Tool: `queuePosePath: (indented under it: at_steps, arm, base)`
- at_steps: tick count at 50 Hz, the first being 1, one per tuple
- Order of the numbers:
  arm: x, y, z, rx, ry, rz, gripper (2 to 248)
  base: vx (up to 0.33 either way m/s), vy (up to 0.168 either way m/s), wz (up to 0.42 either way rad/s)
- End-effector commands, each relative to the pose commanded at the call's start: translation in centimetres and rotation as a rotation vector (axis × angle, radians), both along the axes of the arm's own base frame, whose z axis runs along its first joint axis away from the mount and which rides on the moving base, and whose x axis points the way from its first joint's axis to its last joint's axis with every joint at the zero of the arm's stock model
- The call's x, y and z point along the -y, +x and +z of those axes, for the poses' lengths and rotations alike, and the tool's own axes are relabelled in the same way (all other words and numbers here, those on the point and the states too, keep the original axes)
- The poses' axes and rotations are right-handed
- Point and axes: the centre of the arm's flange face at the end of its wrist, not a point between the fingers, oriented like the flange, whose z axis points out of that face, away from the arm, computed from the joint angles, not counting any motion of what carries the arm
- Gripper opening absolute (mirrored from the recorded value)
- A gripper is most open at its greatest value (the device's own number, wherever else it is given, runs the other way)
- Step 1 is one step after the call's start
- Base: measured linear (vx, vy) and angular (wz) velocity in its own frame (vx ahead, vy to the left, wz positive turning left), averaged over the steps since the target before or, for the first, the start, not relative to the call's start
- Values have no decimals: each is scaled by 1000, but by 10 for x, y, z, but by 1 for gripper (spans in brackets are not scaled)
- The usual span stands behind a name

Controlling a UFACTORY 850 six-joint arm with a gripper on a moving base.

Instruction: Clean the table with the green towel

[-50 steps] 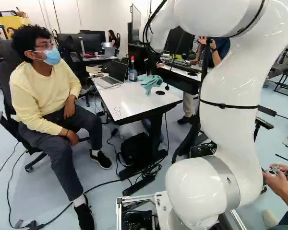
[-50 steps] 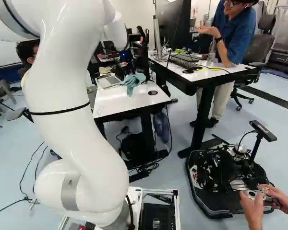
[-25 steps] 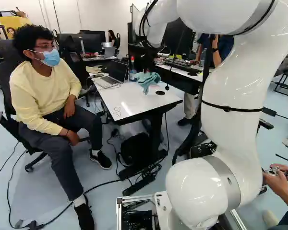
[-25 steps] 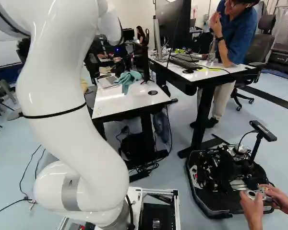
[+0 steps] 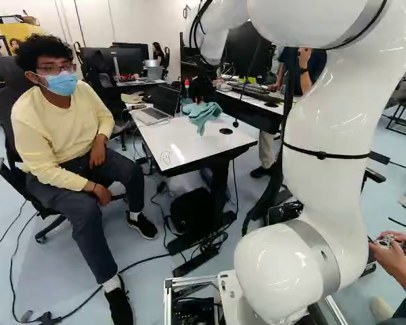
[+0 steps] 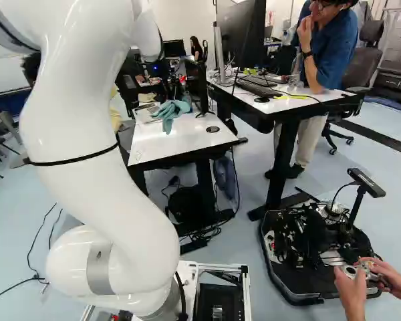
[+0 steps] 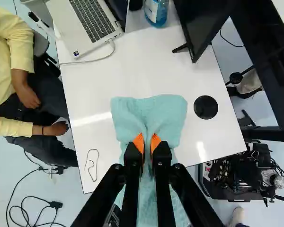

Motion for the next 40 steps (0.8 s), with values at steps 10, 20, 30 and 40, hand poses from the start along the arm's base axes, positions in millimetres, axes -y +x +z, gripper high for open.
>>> queuePosePath:
  at_steps: [10, 20, 30, 40]
  arm:
    - [-13, -1, 0, -9, 3, 19, 39]
    - [-26, 0, 0, -8, 4, 41, 39]
    - [-38, -2, 0, -7, 4, 62, 39]
    - [-49, -6, 0, -1, 5, 81, 39]
  base:
    - [0, 0, 0]
    - [0, 0, 0]
    - [0, 0, 0]
    - [0, 0, 0]
